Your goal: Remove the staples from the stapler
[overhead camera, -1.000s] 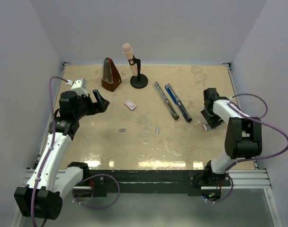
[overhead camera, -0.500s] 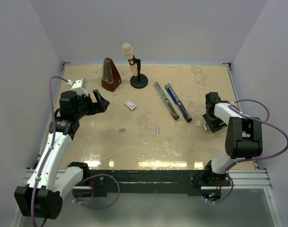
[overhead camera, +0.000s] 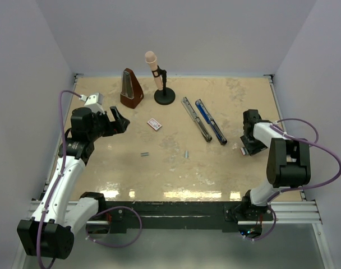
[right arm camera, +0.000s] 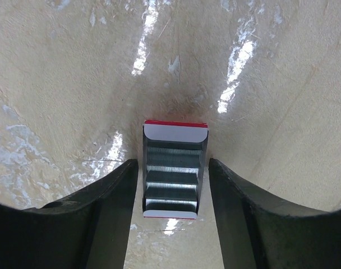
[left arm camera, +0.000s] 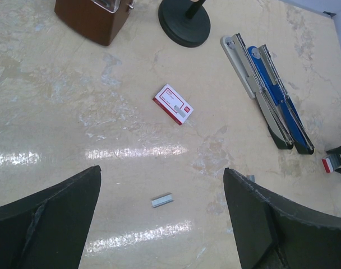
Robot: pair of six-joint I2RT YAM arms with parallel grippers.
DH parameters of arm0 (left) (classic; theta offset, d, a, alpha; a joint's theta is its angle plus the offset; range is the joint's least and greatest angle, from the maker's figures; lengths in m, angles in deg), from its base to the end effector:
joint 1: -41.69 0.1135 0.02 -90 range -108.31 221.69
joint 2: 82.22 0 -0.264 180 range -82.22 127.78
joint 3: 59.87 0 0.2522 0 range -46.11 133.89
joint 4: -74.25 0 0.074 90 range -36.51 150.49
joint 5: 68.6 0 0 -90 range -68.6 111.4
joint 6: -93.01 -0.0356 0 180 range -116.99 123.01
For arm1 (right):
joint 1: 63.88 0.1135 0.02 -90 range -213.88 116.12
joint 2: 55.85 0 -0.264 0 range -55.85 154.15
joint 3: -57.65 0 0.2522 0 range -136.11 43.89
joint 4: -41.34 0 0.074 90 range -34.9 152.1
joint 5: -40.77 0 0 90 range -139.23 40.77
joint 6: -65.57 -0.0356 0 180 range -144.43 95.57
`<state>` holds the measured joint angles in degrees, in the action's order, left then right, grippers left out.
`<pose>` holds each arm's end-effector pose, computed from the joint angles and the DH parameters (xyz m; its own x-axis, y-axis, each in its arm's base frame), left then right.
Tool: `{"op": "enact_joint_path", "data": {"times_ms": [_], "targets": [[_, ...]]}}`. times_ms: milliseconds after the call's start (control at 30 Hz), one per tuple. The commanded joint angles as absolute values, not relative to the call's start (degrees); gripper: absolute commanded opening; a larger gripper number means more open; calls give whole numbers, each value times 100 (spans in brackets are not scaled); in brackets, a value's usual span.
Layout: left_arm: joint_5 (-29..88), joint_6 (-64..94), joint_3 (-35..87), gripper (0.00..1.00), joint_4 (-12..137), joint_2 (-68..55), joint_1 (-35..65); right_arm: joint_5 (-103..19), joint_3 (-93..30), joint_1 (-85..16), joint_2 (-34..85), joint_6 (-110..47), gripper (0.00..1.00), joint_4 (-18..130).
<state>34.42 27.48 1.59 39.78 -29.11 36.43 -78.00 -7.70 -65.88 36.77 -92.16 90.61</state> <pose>0.2070 -0.0271 0.3134 -0.5195 -0.3575 -0.7761 0.0830 0.8829 -0.4622 0.2800 -0.0269 0.1594 -0.2364 0.8199 -0.5214 0.9535 0.2991 0.0380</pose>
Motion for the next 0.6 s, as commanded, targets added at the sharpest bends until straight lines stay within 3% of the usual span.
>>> {"op": "enact_joint_path", "data": {"times_ms": [0, 567], "targets": [[3441, 2771, 276, 94, 4089, -2887, 3694, -7911, -709, -6625, 3740, -9325, 56, 9009], [3494, 2771, 258, 94, 4106, -2930, 3694, -7806, -507, -6450, 3530, -8974, 49, 8859]]}}
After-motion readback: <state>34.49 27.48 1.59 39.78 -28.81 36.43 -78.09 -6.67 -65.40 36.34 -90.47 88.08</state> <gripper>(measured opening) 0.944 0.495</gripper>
